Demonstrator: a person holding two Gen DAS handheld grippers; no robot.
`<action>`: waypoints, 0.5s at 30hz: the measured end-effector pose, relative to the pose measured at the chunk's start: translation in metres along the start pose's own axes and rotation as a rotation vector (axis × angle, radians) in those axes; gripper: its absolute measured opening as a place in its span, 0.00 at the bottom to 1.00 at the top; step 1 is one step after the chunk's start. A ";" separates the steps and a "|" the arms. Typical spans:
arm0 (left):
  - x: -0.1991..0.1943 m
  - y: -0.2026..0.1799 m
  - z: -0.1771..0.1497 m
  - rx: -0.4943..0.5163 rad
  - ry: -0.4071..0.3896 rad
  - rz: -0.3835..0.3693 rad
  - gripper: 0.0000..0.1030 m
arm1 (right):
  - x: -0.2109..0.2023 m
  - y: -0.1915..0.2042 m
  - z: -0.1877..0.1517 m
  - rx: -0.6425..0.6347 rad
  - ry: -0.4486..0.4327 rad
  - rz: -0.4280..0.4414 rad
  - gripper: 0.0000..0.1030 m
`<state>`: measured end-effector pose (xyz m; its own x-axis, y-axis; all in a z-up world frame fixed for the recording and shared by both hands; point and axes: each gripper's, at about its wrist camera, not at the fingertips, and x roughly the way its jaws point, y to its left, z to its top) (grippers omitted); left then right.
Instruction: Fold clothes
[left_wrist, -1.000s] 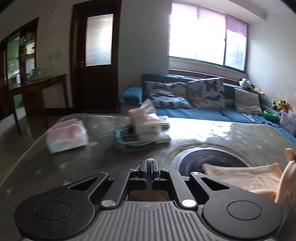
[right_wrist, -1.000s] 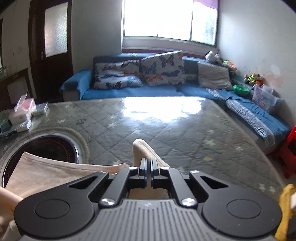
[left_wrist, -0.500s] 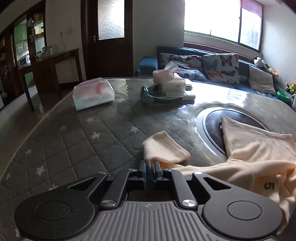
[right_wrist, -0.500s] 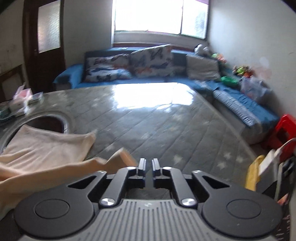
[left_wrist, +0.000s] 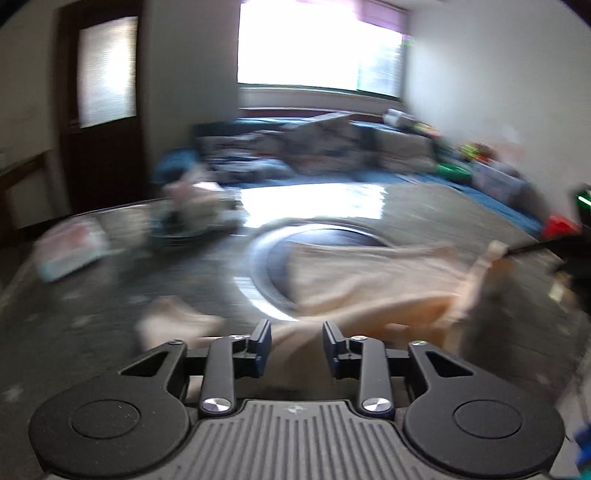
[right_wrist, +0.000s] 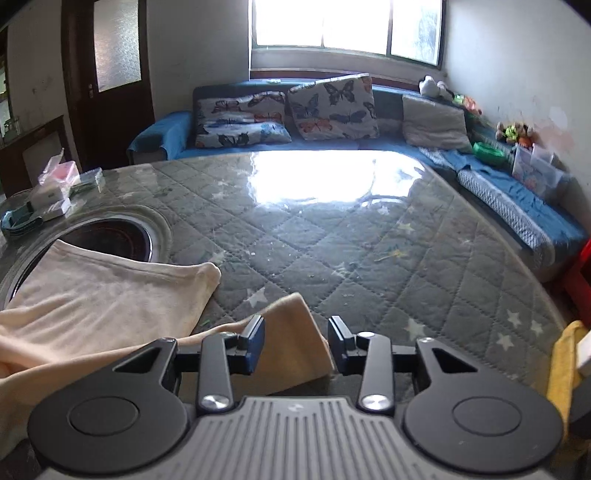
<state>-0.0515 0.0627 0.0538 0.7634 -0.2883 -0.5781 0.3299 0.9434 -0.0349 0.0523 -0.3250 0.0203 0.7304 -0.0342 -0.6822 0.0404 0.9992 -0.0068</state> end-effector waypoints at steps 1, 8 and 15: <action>0.005 -0.013 0.001 0.026 0.009 -0.036 0.38 | 0.005 0.000 0.000 0.002 0.010 0.005 0.37; 0.041 -0.076 0.001 0.187 0.058 -0.176 0.45 | 0.020 0.002 -0.002 0.003 0.046 0.023 0.16; 0.076 -0.093 -0.005 0.219 0.125 -0.189 0.29 | 0.015 -0.004 0.001 0.018 0.016 0.007 0.04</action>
<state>-0.0266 -0.0462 0.0094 0.6073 -0.4196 -0.6746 0.5812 0.8136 0.0171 0.0642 -0.3296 0.0109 0.7197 -0.0266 -0.6937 0.0473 0.9988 0.0108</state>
